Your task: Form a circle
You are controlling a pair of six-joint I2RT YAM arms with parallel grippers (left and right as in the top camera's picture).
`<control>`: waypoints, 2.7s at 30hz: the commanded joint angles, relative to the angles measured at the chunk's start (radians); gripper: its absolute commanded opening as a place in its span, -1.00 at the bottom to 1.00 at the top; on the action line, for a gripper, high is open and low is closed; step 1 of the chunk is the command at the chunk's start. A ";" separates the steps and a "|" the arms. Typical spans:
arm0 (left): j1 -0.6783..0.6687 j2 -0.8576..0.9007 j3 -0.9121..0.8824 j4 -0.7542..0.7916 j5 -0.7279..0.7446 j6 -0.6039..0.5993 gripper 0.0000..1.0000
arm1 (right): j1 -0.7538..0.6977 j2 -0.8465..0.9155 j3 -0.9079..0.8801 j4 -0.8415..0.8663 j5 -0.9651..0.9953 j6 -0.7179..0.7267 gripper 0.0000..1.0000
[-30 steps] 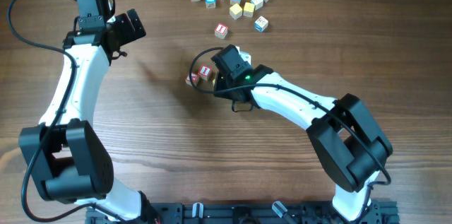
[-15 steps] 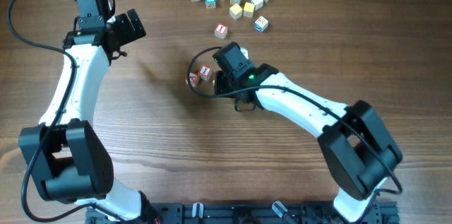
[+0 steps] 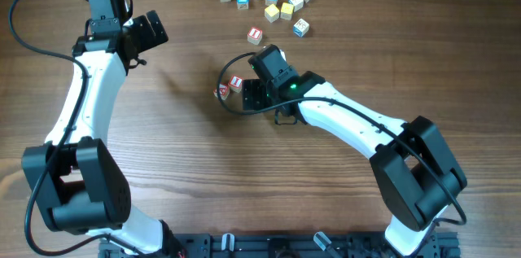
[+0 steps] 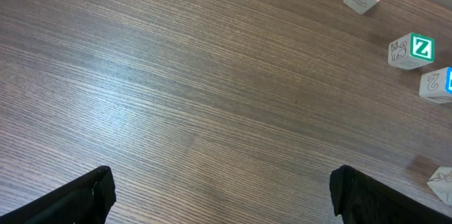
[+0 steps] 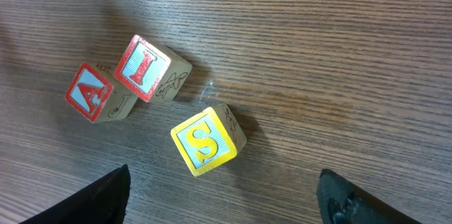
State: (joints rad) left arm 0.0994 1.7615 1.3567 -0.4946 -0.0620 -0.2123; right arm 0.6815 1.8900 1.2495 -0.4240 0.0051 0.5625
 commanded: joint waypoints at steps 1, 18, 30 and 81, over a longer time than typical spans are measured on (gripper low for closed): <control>0.002 -0.009 0.005 0.000 0.000 -0.009 1.00 | -0.002 -0.014 0.001 0.006 0.005 -0.013 0.63; 0.002 -0.009 0.005 0.000 0.000 -0.009 1.00 | 0.027 0.051 0.001 0.043 -0.006 -0.003 0.20; 0.002 -0.009 0.005 0.000 0.000 -0.009 1.00 | 0.027 0.113 0.001 0.080 -0.029 0.000 0.24; 0.002 -0.009 0.005 0.000 0.000 -0.009 1.00 | 0.027 0.113 0.001 0.132 -0.025 0.043 -0.10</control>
State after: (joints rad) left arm 0.0994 1.7615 1.3567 -0.4950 -0.0624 -0.2123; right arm 0.7063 1.9926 1.2495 -0.2974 -0.0078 0.6006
